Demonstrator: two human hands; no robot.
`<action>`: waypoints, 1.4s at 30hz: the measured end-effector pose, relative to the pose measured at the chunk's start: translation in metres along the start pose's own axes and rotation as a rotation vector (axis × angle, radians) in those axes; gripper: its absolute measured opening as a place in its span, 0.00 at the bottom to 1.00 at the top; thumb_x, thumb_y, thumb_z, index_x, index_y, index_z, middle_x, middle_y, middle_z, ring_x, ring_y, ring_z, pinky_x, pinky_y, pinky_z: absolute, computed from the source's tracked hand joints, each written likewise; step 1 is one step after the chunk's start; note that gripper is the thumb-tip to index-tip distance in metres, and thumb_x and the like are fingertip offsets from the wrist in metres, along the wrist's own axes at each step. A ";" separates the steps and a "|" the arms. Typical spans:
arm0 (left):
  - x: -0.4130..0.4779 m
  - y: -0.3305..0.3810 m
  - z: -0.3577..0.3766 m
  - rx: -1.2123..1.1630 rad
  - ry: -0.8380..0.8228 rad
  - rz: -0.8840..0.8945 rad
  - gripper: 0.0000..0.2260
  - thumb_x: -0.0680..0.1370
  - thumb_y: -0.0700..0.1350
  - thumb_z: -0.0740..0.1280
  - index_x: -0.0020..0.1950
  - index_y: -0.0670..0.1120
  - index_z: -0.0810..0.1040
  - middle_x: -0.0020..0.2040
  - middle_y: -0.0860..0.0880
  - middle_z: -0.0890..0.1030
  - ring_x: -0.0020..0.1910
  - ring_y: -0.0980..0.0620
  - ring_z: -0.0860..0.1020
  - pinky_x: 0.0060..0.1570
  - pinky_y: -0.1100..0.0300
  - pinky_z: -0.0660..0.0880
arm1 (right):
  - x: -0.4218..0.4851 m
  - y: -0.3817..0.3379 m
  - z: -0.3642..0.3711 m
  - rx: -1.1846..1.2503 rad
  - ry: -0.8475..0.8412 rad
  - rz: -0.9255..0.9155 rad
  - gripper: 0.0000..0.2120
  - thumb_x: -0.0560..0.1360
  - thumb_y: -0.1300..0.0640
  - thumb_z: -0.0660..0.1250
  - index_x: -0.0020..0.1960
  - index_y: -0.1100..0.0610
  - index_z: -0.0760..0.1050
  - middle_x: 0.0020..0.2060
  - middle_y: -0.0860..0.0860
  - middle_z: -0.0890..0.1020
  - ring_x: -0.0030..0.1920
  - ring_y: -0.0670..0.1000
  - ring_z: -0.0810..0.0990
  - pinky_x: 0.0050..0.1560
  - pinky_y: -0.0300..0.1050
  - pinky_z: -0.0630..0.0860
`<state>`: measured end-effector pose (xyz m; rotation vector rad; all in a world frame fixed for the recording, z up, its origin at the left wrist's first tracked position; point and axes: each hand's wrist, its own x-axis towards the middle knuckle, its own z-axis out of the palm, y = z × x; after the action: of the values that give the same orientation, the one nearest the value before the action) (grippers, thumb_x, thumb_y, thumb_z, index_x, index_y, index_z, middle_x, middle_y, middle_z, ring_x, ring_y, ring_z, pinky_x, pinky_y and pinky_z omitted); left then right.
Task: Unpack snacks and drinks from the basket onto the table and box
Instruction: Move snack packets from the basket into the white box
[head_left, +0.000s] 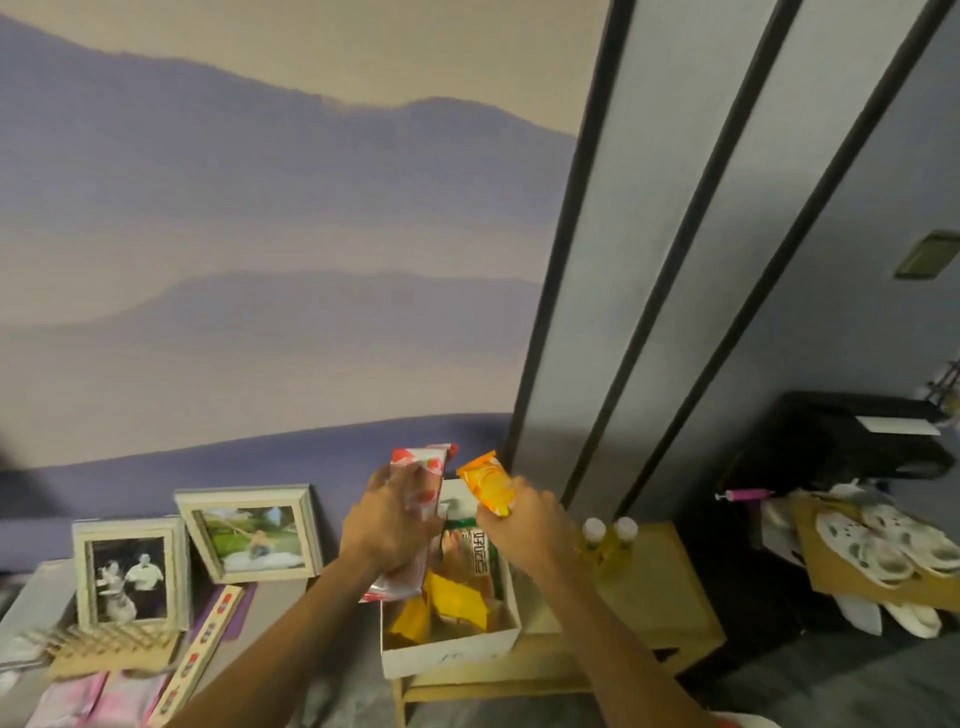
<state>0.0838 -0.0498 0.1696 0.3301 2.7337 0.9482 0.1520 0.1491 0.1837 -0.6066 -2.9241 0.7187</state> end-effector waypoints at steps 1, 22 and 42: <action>0.012 -0.008 0.011 -0.002 -0.018 -0.024 0.38 0.73 0.67 0.72 0.78 0.61 0.61 0.80 0.50 0.65 0.66 0.40 0.79 0.60 0.43 0.80 | 0.011 0.004 0.012 0.000 -0.025 0.016 0.20 0.80 0.39 0.66 0.63 0.52 0.76 0.55 0.51 0.84 0.55 0.56 0.84 0.50 0.46 0.76; 0.132 -0.105 0.189 0.186 -0.025 -0.143 0.38 0.75 0.76 0.57 0.80 0.58 0.58 0.81 0.47 0.62 0.77 0.40 0.69 0.70 0.42 0.74 | 0.131 0.087 0.225 -0.272 -0.095 -0.061 0.34 0.77 0.28 0.59 0.67 0.54 0.78 0.62 0.55 0.84 0.67 0.60 0.78 0.65 0.62 0.76; 0.042 -0.101 -0.009 0.112 0.200 -0.075 0.44 0.71 0.81 0.53 0.82 0.58 0.59 0.84 0.51 0.59 0.82 0.47 0.57 0.79 0.41 0.61 | 0.092 -0.019 0.068 -0.012 -0.252 -0.230 0.52 0.73 0.21 0.60 0.86 0.47 0.46 0.86 0.48 0.52 0.84 0.53 0.56 0.78 0.55 0.65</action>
<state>0.0278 -0.1201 0.1067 0.1571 2.9648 0.8527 0.0498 0.1405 0.1298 -0.1839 -3.1541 0.8020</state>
